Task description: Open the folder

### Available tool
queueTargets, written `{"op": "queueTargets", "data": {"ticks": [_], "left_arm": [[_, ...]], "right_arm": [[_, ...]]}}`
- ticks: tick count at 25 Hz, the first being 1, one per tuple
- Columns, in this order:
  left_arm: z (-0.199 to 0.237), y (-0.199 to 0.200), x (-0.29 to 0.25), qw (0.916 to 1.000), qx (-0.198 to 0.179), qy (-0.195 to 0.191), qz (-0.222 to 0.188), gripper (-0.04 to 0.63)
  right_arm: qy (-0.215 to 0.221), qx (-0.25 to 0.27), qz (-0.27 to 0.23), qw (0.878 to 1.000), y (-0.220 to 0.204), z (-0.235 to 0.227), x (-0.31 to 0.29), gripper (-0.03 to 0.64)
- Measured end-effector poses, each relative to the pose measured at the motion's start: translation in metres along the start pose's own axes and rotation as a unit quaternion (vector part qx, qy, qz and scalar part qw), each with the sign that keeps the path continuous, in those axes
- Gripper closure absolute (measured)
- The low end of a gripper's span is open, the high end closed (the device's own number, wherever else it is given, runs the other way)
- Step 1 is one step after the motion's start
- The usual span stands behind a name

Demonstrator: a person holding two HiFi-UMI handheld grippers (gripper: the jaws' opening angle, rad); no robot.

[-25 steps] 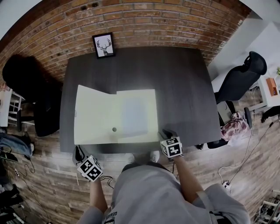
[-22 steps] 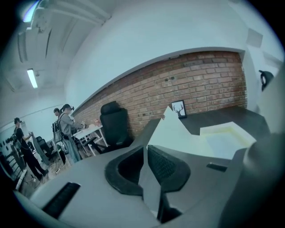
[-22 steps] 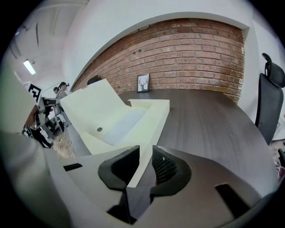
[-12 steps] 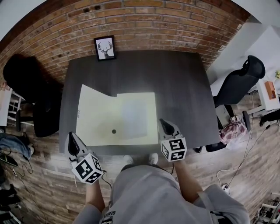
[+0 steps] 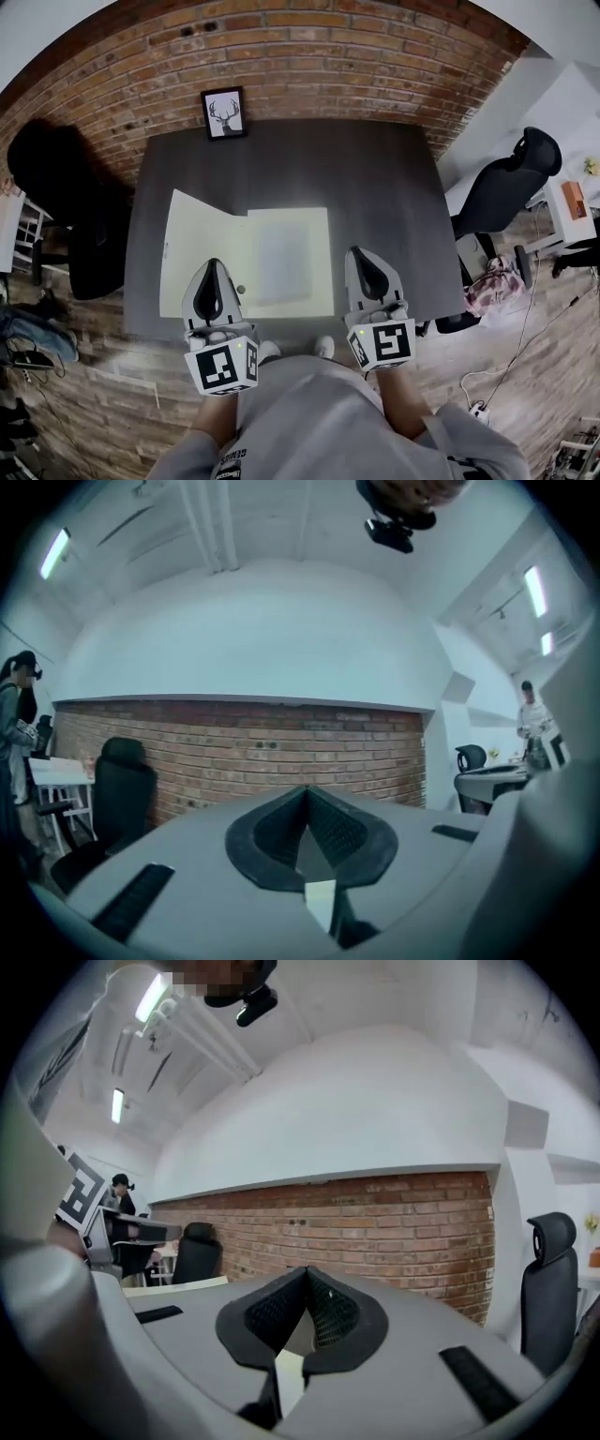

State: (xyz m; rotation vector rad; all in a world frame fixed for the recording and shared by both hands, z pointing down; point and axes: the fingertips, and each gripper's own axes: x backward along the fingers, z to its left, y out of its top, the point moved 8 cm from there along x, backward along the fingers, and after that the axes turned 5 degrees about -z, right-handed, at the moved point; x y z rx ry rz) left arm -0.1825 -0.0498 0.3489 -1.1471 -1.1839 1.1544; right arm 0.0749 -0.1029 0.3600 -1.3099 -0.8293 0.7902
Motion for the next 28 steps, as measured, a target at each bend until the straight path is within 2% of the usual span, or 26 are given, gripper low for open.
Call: {"op": "queueTargets", "data": {"ticks": [3, 7, 28], "left_arm": [[-0.015, 0.001, -0.004, 0.9996, 0.001, -0.028, -0.005, 0.592], [-0.023, -0.002, -0.007, 0.9991, 0.005, -0.041, -0.001, 0.592], [-0.018, -0.005, -0.012, 0.9994, 0.005, -0.035, -0.004, 0.592]], "right_arm": [[-0.004, 0.005, -0.006, 1.000, 0.005, -0.002, 0.002, 0.617], [-0.011, 0.000, 0.000, 1.000, -0.001, -0.006, 0.006, 0.618], [-0.014, -0.004, -0.004, 1.000, 0.000, -0.007, 0.003, 0.618]]}}
